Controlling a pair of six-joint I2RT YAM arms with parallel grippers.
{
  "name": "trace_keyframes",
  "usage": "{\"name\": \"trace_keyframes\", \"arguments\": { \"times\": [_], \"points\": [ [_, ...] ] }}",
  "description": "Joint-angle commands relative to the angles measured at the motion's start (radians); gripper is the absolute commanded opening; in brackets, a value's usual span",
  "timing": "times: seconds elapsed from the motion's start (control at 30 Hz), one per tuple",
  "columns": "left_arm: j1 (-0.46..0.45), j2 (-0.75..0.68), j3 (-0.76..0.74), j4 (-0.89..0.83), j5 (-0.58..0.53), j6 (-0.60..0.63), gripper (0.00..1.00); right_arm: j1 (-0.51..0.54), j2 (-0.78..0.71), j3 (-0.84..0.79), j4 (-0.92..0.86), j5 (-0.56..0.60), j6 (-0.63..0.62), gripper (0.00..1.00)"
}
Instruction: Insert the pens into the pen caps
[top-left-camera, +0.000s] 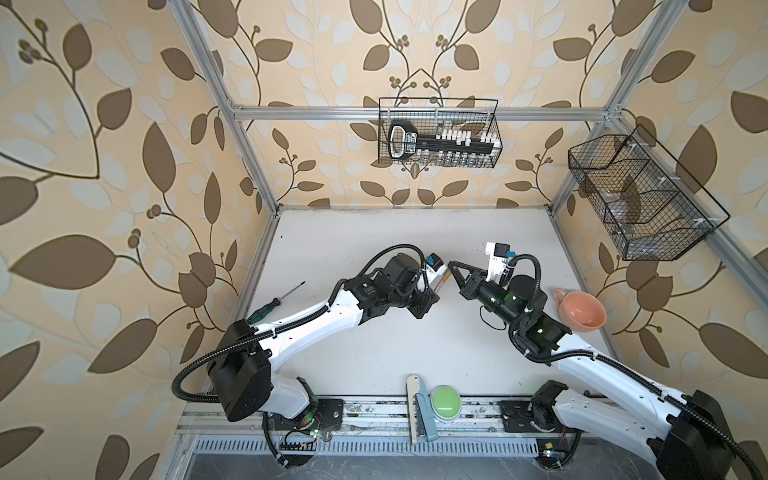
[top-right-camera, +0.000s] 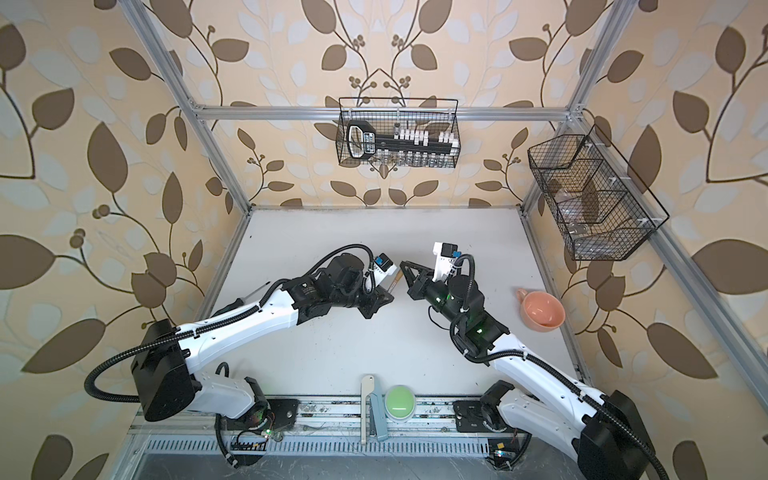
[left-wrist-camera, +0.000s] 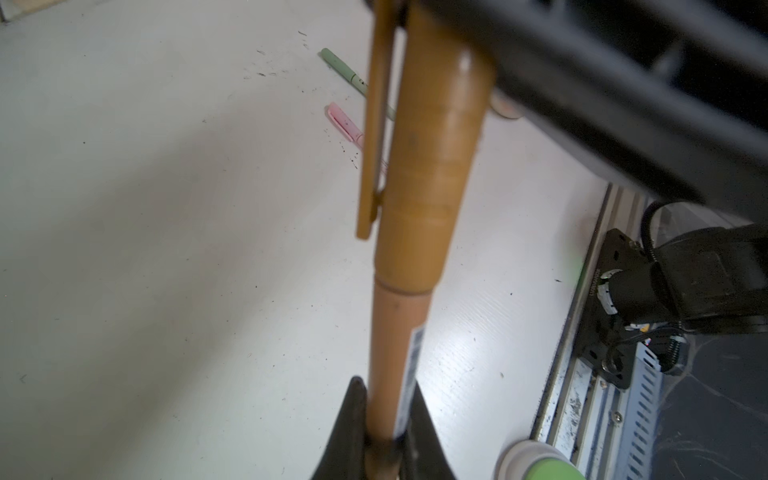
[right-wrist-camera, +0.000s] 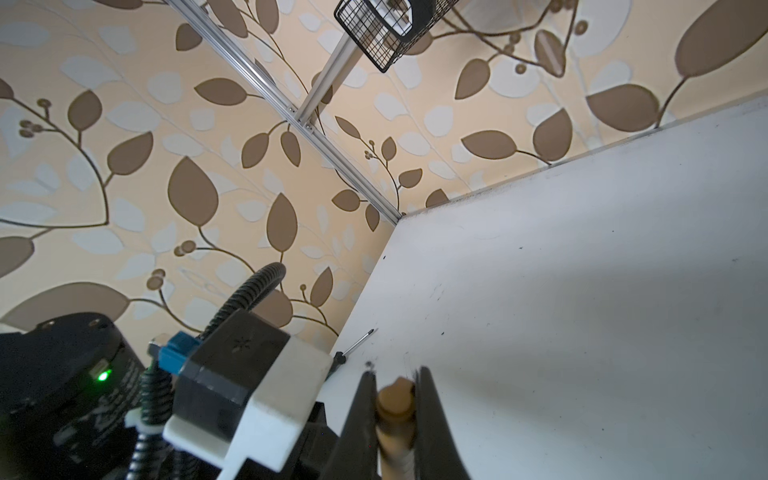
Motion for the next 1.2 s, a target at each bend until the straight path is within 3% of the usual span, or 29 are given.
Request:
{"name": "trace_keyframes", "arguments": {
  "times": [0.0, 0.1, 0.2, 0.37, 0.7, 1.17],
  "points": [
    [0.098, -0.026, 0.144, 0.419, -0.055, -0.165, 0.00, -0.005, -0.022, -0.005, -0.339, -0.299, -0.037, 0.00],
    [0.090, -0.023, 0.074, 0.398, 0.009, -0.179, 0.00, -0.077, -0.060, 0.056, -0.395, -0.314, -0.080, 0.04],
    [0.081, -0.014, 0.031, 0.385, 0.046, -0.198, 0.00, -0.132, -0.069, 0.108, -0.418, -0.347, -0.109, 0.26],
    [0.072, 0.014, 0.006, 0.384, 0.101, -0.238, 0.00, -0.173, -0.101, 0.175, -0.448, -0.366, -0.153, 0.46],
    [0.013, 0.074, -0.003, 0.334, 0.210, -0.224, 0.00, -0.199, -0.033, 0.288, -0.453, -0.399, -0.228, 0.52],
    [-0.014, -0.004, -0.053, 0.313, 0.162, -0.218, 0.00, -0.261, 0.064, 0.355, -0.483, -0.428, -0.261, 0.51]
  ]
}}
